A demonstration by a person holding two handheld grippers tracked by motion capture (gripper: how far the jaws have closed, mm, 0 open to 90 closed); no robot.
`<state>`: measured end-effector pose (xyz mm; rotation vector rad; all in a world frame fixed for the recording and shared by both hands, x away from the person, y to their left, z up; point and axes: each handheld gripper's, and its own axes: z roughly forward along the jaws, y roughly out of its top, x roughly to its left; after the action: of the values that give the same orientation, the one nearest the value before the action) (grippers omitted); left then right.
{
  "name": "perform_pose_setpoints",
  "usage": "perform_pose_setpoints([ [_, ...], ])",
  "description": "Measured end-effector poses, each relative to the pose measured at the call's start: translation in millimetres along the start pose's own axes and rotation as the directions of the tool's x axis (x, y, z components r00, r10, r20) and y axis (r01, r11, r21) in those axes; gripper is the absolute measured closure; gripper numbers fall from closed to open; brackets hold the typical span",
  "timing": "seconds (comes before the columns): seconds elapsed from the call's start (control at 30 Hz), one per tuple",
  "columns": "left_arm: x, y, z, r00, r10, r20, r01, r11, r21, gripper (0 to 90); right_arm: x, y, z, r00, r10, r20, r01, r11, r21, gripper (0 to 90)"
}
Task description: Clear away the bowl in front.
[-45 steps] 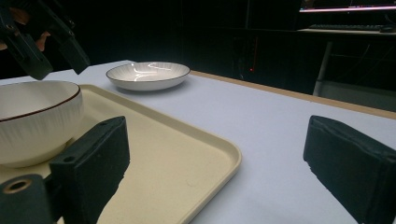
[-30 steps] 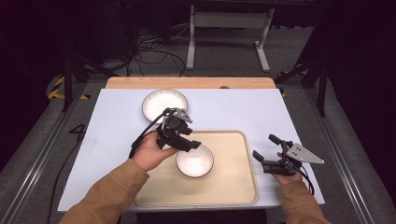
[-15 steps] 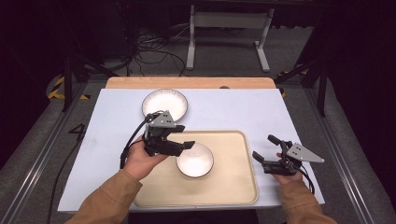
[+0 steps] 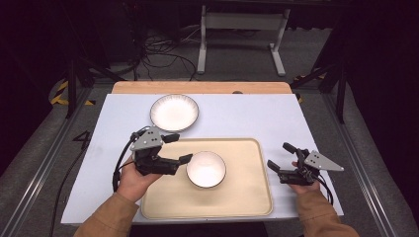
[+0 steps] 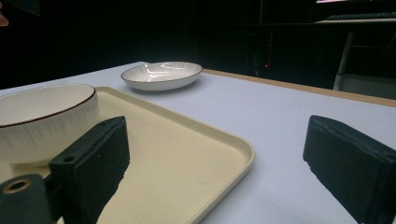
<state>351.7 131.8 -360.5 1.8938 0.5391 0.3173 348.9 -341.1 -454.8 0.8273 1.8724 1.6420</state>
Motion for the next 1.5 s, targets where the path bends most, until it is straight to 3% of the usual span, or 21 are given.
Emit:
perform_pose_setpoints([
  [0.1, 2.2, -8.3, -6.8, 0.9997, 0.013, -0.020, -0.013, 0.9995, -0.029, 20.3, -0.1, 0.1, -0.1, 1.0000, 0.000, -0.002, 0.000, 1.000, -0.002, 7.9],
  [0.37, 11.4, -28.4, -24.1, 0.9981, -0.003, -0.062, -0.002, 0.9969, -0.078, 14.4, 0.3, 0.7, -1.0, 0.9999, -0.010, 0.001, 0.010, 1.000, -0.010, 7.1],
  [0.63, 20.6, -48.4, -41.0, 0.9976, -0.028, -0.063, 0.021, 0.9937, -0.110, 6.3, 0.6, 1.0, -2.6, 0.9996, -0.022, 0.018, 0.022, 1.000, -0.019, 5.5],
  [0.8, 27.6, -62.0, -48.6, 0.9957, -0.075, -0.054, 0.067, 0.9888, -0.133, 3.3, 0.6, 2.1, -5.2, 0.9994, -0.025, 0.022, 0.026, 0.999, -0.040, 3.5],
  [1.03, 38.0, -86.6, -53.6, 0.9881, -0.126, -0.088, 0.112, 0.9827, -0.147, 2.6, 0.9, 3.6, -8.8, 0.9985, -0.046, 0.031, 0.046, 0.999, -0.029, 2.4],
  [1.2, 47.8, -104.3, -53.4, 0.9819, -0.131, -0.137, 0.111, 0.9839, -0.140, 2.4, 1.9, 3.7, -9.4, 0.9980, -0.058, 0.023, 0.058, 0.998, -0.008, 2.4],
  [1.33, 53.4, -117.4, -49.6, 0.9741, -0.177, -0.141, 0.160, 0.9796, -0.122, 1.4, 1.3, 3.7, -10.5, 0.9976, -0.064, 0.027, 0.064, 0.998, 0.000, 2.4],
  [1.5, 54.4, -124.3, -45.6, 0.9694, -0.203, -0.138, 0.192, 0.9771, -0.093, 0.2, -1.2, 3.4, -11.7, 0.9971, -0.064, 0.041, 0.064, 0.998, -0.005, 2.4],
])
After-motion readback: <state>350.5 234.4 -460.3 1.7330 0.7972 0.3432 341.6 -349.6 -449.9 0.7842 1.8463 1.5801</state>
